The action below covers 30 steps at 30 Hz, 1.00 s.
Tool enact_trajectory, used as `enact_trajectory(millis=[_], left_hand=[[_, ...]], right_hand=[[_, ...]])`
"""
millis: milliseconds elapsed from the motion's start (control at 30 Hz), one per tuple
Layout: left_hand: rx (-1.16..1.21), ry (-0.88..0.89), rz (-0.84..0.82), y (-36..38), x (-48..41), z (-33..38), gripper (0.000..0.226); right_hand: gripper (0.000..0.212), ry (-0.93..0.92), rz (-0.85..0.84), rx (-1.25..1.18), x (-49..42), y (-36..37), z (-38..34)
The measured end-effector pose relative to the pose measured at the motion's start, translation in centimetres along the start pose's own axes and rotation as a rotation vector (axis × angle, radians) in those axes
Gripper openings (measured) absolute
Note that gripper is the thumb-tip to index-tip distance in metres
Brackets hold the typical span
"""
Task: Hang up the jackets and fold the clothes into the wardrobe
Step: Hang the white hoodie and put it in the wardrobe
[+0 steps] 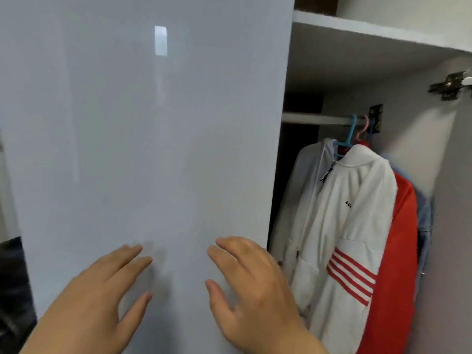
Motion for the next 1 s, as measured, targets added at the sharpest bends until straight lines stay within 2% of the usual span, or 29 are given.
enact_trajectory(millis=[133, 233, 367, 433, 467, 533, 567, 633, 700, 800, 867, 933, 1000], left_hand=[[0.030, -0.159, -0.031, 0.0, 6.4, -5.1, 0.055], [-0.034, -0.291, 0.055, -0.4, 12.3, -7.7, 0.052], [-0.187, -0.616, 0.040, -2.9, 19.6, -8.5, 0.064], [-0.252, -0.808, -0.035, -3.7, 23.3, -8.4, 0.074], [-0.230, -0.834, -0.053, -3.2, 23.9, -8.5, 0.075], [-0.260, -0.994, -0.068, -3.0, 28.0, -7.8, 0.078], [-0.274, -0.971, -0.023, -2.9, 28.4, -7.5, 0.076], [-0.343, -1.010, -0.046, -2.8, 31.5, -7.0, 0.058], [-0.299, -1.090, -0.125, -3.0, 35.2, -6.0, 0.039], [-0.332, -1.258, -0.187, -3.3, 40.9, -4.2, 0.051], [-0.441, -1.305, -0.221, -3.8, 45.1, -2.4, 0.038], [-0.481, -1.362, -0.197, -3.9, 49.6, -0.6, 0.023], [-0.489, -1.425, -0.191, -3.6, 54.1, 1.2, 0.020]], right_hand=[[0.045, -0.092, -0.128, -0.106, -0.8, 5.3, -3.5], [0.048, -0.201, -0.248, -0.211, -1.9, 9.5, -6.5], [0.049, -0.254, -0.331, -0.352, -3.0, 14.3, -11.7], [0.056, -0.301, -0.430, -0.426, -3.0, 16.6, -15.0], [0.060, -0.305, -0.470, -0.421, -3.0, 17.1, -15.3], [0.068, -0.389, -0.532, -0.454, -2.8, 19.5, -19.0], [0.072, -0.395, -0.569, -0.446, -2.6, 20.1, -19.4], [0.077, -0.442, -0.662, -0.504, -2.2, 21.8, -22.6], [0.077, -0.521, -0.772, -0.573, -1.3, 23.5, -26.9], [0.075, -0.608, -0.908, -0.692, 0.5, 23.9, -33.6], [0.076, -0.669, -0.962, -0.740, 2.9, 24.0, -37.7], [0.057, -0.725, -0.998, -0.828, 5.4, 23.2, -41.7], [0.052, -0.851, -0.965, -0.863, 7.8, 21.9, -45.3]])
Point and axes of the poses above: each hand's wrist, its own x-axis away from the middle knuckle, its own y-axis out of the palm, z = x × y, the point moved 2 cm from there along -x, towards the middle knuckle, and after that the axes turned 12 degrees about -z, right-handed, at the moved point
